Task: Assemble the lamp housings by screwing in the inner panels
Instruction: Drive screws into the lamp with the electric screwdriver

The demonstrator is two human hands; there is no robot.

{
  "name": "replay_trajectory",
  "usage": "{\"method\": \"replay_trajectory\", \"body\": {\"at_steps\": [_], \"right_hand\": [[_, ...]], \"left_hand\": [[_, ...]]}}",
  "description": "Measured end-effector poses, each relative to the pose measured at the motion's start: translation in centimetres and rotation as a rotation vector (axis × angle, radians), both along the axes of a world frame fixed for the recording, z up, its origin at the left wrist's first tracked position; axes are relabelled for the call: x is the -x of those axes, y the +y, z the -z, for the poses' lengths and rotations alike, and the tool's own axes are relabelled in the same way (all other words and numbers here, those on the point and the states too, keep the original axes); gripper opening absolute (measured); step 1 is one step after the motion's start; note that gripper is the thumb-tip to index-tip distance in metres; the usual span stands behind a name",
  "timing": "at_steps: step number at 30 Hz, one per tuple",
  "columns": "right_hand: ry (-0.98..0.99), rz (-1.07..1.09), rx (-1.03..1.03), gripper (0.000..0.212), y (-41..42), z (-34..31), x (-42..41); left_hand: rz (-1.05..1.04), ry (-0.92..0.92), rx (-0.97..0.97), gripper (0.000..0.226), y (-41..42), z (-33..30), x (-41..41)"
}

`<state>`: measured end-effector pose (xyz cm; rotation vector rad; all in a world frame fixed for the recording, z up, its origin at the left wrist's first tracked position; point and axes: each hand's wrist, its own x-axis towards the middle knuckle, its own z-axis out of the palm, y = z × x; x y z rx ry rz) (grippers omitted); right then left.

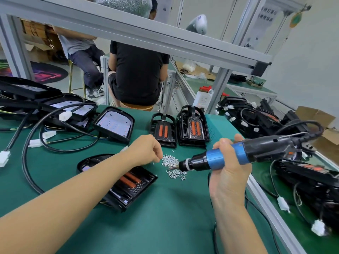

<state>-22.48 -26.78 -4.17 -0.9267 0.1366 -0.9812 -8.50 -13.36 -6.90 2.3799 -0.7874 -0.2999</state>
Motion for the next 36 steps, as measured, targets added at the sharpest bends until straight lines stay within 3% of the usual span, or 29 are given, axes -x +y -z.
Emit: {"method": "replay_trajectory", "body": {"at_steps": [7,15,19,21,25,27,32,36], "right_hand": [[0.029,0.046,0.019,0.036,-1.3,0.3,1.1],[0.011,0.035,0.008,0.036,-1.2,-0.1,1.3],[0.011,0.024,0.005,0.035,-0.7,-0.7,1.4],[0.004,0.007,-0.012,0.033,-0.5,-1.1,1.5],[-0.04,-0.054,-0.07,0.024,-0.3,-2.0,1.7],[-0.07,-0.097,-0.108,0.023,0.1,-2.5,1.6],[-0.161,-0.263,-0.198,0.021,2.4,-3.9,1.0],[-0.204,-0.359,-0.184,0.025,5.0,-4.7,0.3]], "left_hand": [[0.029,0.013,-0.182,0.015,-3.1,2.0,-0.9],[0.077,-0.333,-0.459,0.021,-3.4,2.6,-0.1],[0.03,-0.349,-0.512,0.018,-2.7,2.2,0.0],[-0.004,-0.256,-0.363,0.017,-1.7,1.9,-0.2],[-0.092,0.266,0.428,0.011,2.1,0.1,0.7],[-0.13,0.452,0.698,0.009,4.5,-0.5,1.8],[-0.151,0.715,1.091,0.017,9.0,-0.7,5.3],[-0.2,0.741,1.224,0.015,10.9,-0.5,6.8]]}}
